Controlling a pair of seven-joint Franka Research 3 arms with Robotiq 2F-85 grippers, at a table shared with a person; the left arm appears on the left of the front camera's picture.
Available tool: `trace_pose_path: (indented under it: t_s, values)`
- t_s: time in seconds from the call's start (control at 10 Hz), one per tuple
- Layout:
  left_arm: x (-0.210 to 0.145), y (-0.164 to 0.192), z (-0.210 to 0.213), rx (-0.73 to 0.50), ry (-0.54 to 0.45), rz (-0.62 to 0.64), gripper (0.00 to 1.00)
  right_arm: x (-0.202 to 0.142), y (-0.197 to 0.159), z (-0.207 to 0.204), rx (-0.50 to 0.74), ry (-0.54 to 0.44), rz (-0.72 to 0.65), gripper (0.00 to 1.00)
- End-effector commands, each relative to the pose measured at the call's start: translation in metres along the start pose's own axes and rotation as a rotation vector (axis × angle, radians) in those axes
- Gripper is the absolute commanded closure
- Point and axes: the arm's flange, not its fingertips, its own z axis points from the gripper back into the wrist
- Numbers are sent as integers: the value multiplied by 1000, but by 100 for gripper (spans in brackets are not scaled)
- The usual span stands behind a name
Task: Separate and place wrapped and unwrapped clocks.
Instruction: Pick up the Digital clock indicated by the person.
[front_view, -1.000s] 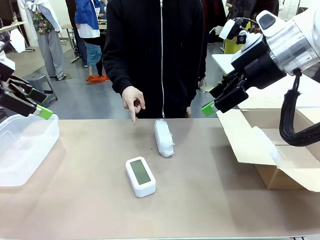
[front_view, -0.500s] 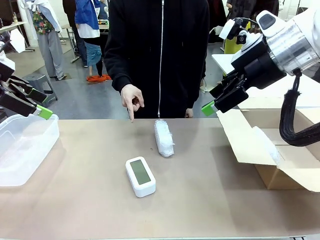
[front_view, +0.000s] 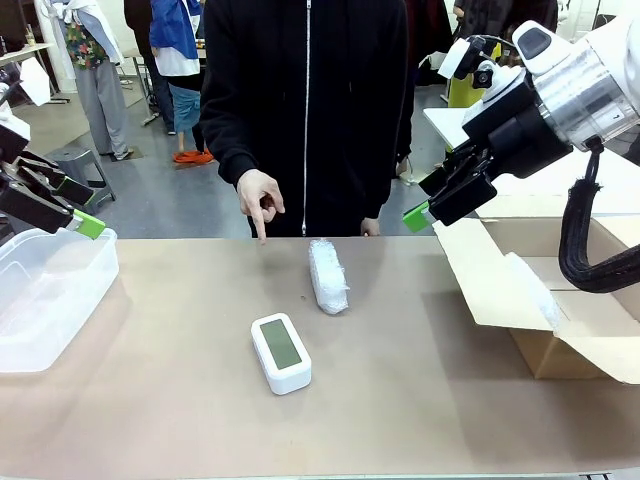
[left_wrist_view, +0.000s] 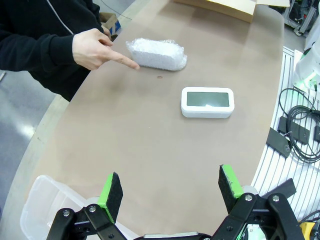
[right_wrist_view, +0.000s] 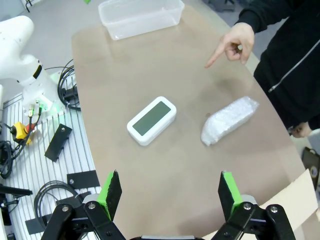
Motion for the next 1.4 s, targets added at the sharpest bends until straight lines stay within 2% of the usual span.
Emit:
trace_pose_path:
  t_s: [0.0,0.2,0.3,0.5,0.7,0.8,0.9,1.0,1.1,1.2,1.3]
  values:
    - [20,-5,-14,6,13,76,0,-2,-2,1,9,6,2,0]
    - [58,-21,-49,-25,157,274,0,-2,-2,1,9,6,2,0]
    - [75,-30,-72,-112,183,428,0,-2,-2,1,9,6,2,0]
    - [102,-41,-126,-53,323,626,0,-2,-2,1,9,6,2,0]
    - [108,-60,-209,-64,466,659,0,-2,-2,1,9,6,2,0]
    - [103,-67,-232,-95,506,683,0,-2,-2,1,9,6,2,0]
    - [96,-75,-244,-117,525,709,0,-2,-2,1,9,6,2,0]
    - [90,-83,-250,-154,494,730,0,-2,-2,1,9,6,2,0]
    - [86,-76,-236,-81,422,722,0,-2,-2,1,9,6,2,0]
    - [87,-83,-257,-117,544,700,0,-2,-2,1,9,6,2,0]
    - [87,-83,-257,-117,544,700,0,-2,-2,1,9,6,2,0]
